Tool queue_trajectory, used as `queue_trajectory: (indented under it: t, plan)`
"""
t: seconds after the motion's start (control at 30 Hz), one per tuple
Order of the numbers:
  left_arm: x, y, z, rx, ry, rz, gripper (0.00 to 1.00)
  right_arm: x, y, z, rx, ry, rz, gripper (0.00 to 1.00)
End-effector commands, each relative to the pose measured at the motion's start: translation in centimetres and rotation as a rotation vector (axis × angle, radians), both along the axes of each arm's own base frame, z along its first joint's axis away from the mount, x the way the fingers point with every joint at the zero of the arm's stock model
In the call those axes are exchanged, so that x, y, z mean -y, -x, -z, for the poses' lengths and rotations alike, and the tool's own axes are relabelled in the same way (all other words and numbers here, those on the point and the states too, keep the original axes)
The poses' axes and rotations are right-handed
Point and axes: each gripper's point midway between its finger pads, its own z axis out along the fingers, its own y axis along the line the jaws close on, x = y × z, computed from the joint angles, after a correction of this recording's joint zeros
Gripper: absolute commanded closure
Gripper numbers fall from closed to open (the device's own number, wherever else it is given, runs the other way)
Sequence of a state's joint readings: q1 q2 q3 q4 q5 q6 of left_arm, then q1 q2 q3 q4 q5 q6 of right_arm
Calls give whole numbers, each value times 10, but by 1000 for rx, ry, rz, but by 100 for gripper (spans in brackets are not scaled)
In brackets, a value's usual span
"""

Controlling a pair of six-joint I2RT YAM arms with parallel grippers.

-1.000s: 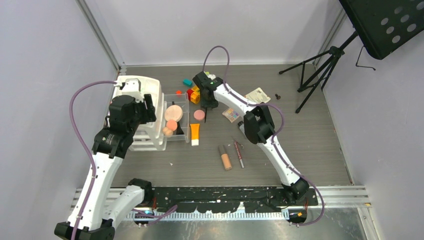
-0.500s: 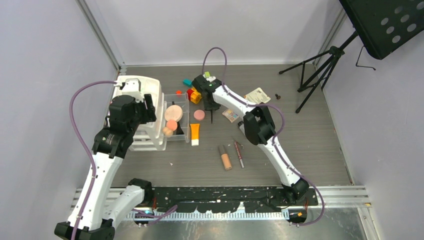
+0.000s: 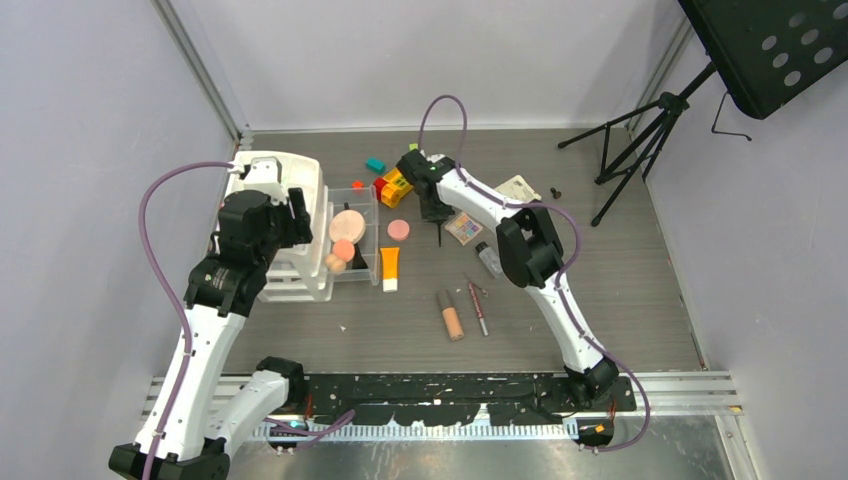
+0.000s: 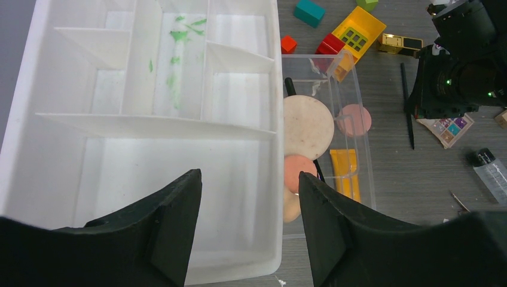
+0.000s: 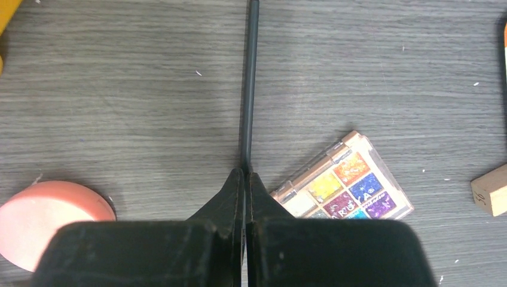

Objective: Organize the makeup
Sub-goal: Pick up the makeup tool from the center of the board.

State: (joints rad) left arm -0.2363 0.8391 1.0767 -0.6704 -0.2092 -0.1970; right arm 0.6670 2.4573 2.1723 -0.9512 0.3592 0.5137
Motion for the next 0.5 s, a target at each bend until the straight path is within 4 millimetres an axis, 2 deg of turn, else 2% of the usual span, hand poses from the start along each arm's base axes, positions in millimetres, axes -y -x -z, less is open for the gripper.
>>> queue_trajectory:
  t: [0.0,0.1,0.2,0.3,0.4,0.47]
  plan:
    - [1,-2,-13,49,1,11,37,14,0,-26,42,14,9,100]
    - [1,-2,-12,48,0,12,37,7,-2,-57,97,-58,4,99]
    - [1,-2,-13,50,-1,9,37,-5,-3,-97,161,-174,-11,100]
    - [1,-2,-13,50,-1,9,37,-25,2,-137,208,-322,-38,99]
    - [1,-2,-13,49,-1,9,37,-48,13,-156,204,-441,-75,96]
    - [1,-2,-13,48,-2,8,37,-44,11,-158,215,-432,-48,91]
